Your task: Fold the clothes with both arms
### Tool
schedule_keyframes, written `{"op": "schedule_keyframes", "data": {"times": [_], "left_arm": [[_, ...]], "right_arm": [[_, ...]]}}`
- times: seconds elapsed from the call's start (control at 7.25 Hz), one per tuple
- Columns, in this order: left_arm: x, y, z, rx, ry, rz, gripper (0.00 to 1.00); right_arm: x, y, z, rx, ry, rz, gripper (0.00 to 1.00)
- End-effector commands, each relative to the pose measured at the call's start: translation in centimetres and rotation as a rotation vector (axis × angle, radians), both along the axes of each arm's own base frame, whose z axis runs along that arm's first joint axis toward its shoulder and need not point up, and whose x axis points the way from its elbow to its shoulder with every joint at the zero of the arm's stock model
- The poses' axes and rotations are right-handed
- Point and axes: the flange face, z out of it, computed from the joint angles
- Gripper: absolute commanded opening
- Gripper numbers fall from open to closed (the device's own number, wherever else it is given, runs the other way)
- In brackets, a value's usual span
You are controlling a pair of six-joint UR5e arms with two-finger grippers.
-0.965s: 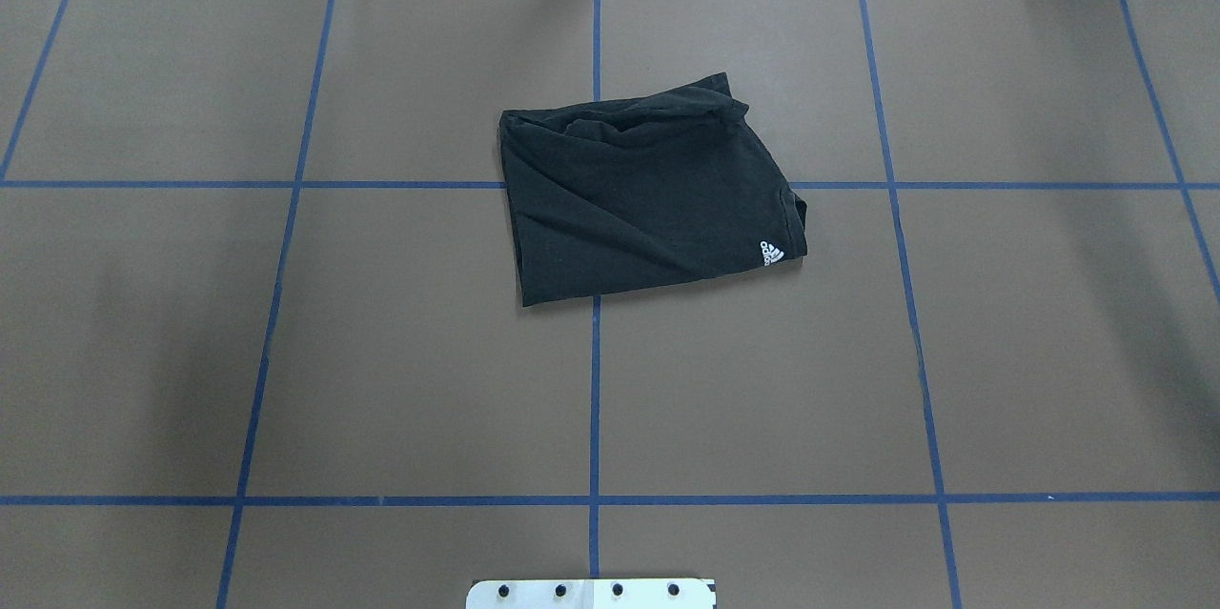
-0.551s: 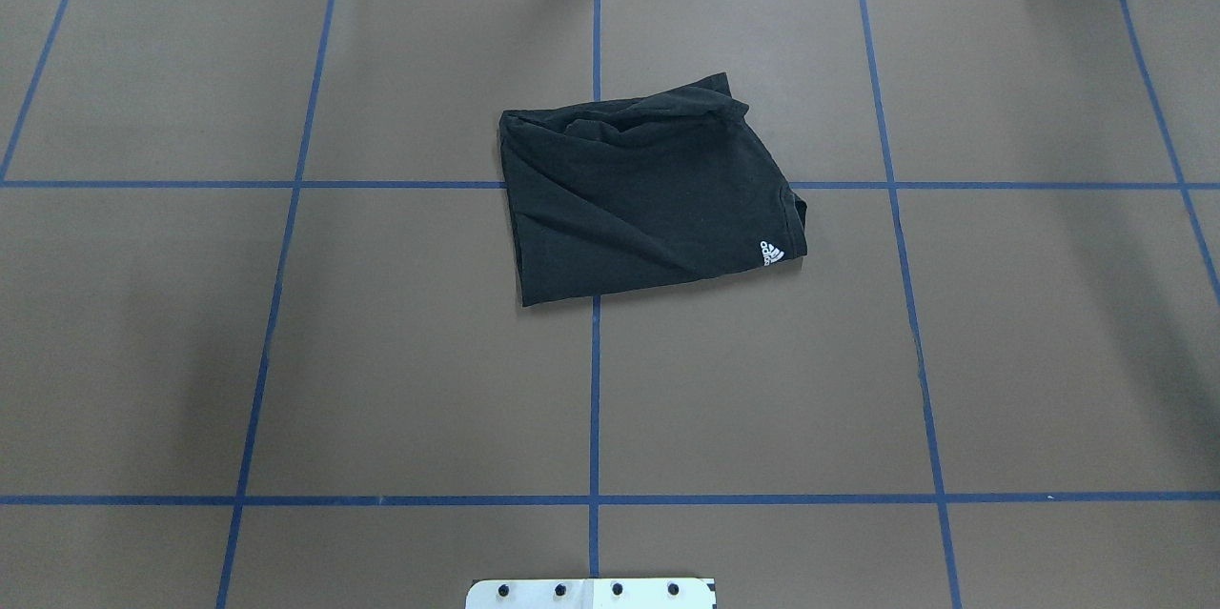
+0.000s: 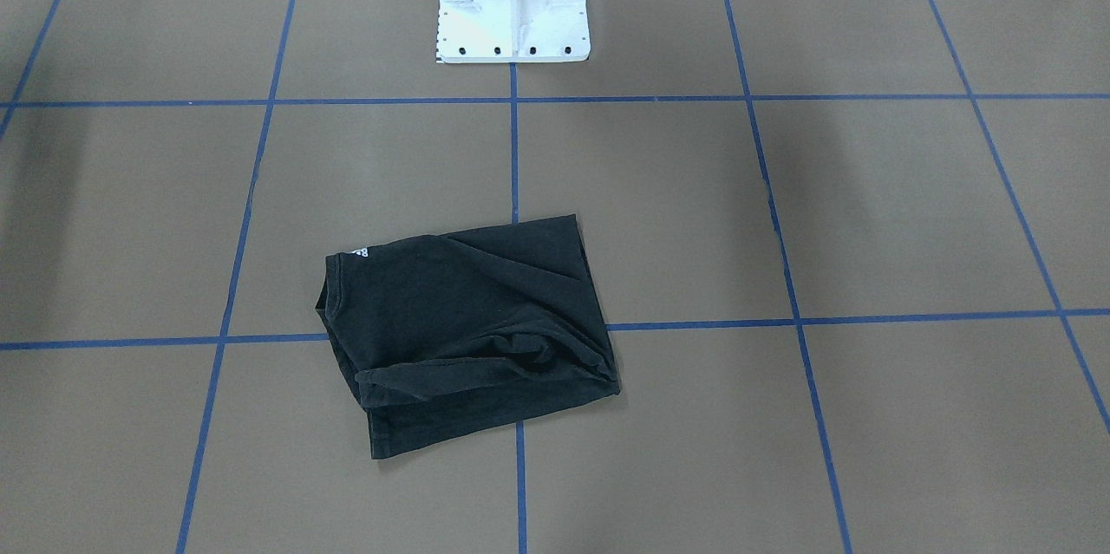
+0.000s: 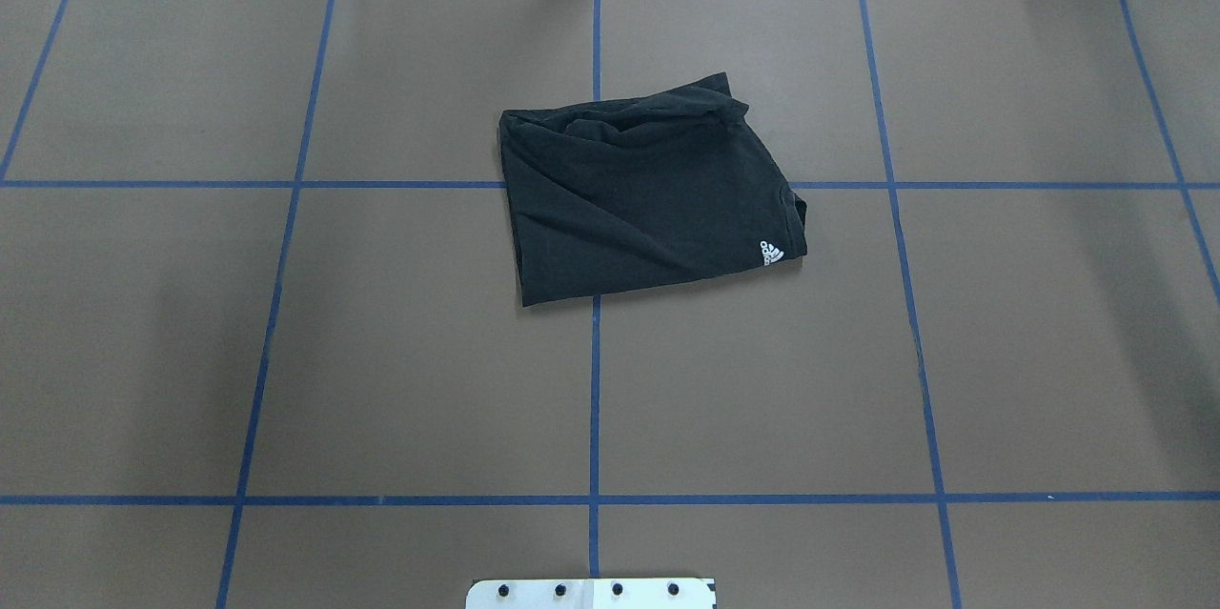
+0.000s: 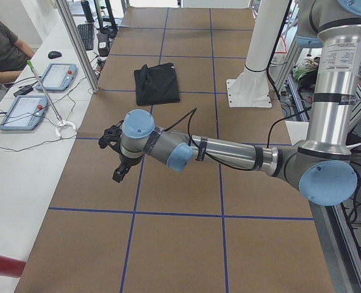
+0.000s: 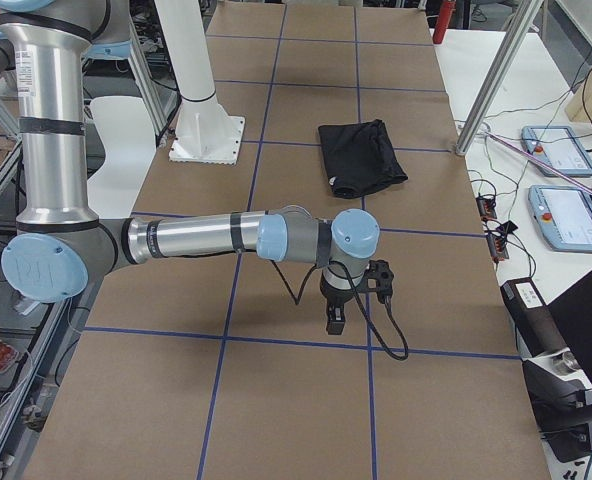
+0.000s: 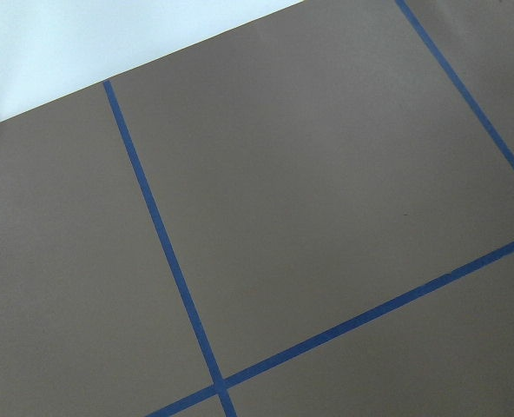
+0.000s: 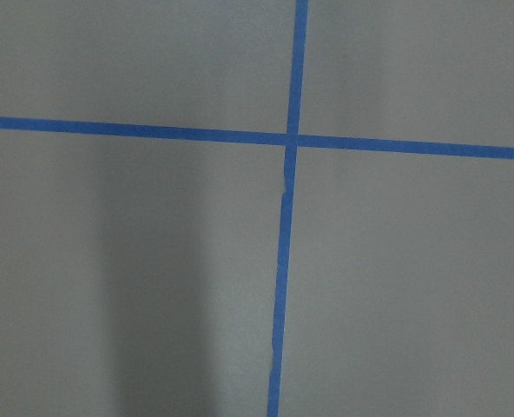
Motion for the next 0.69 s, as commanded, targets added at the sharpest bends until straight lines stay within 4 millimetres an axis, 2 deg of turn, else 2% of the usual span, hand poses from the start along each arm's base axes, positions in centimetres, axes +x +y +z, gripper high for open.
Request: {"op": "schedule_keyframes", "data": {"times": [0.0, 0.55], "left_arm": [[0.04, 0.05, -0.2, 0.004, -0.001, 0.0, 1.0], [0.04, 0.08, -0.43, 0.007, 0.0, -0.001, 1.0]], "right_arm": [[0.17, -0.05, -0.29, 0.007, -0.005, 0.01, 1.0], [-0.15, 0.06, -1.14, 0.022, -0.051, 0.013, 1.0]]}}
